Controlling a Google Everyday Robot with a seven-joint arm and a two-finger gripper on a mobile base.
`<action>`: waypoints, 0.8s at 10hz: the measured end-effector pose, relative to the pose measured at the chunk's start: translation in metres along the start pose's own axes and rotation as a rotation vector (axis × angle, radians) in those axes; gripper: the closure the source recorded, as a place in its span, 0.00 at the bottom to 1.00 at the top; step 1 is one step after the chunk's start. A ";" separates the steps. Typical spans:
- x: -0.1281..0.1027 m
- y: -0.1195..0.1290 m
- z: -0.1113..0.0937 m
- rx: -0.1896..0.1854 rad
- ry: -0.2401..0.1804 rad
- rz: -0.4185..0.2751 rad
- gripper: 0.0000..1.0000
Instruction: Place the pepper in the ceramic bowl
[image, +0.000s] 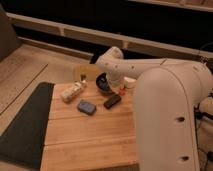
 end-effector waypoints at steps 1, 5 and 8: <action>0.001 -0.024 0.001 0.031 0.011 0.011 1.00; -0.044 -0.044 0.018 0.037 -0.045 -0.071 1.00; -0.090 -0.028 0.030 -0.010 -0.131 -0.193 1.00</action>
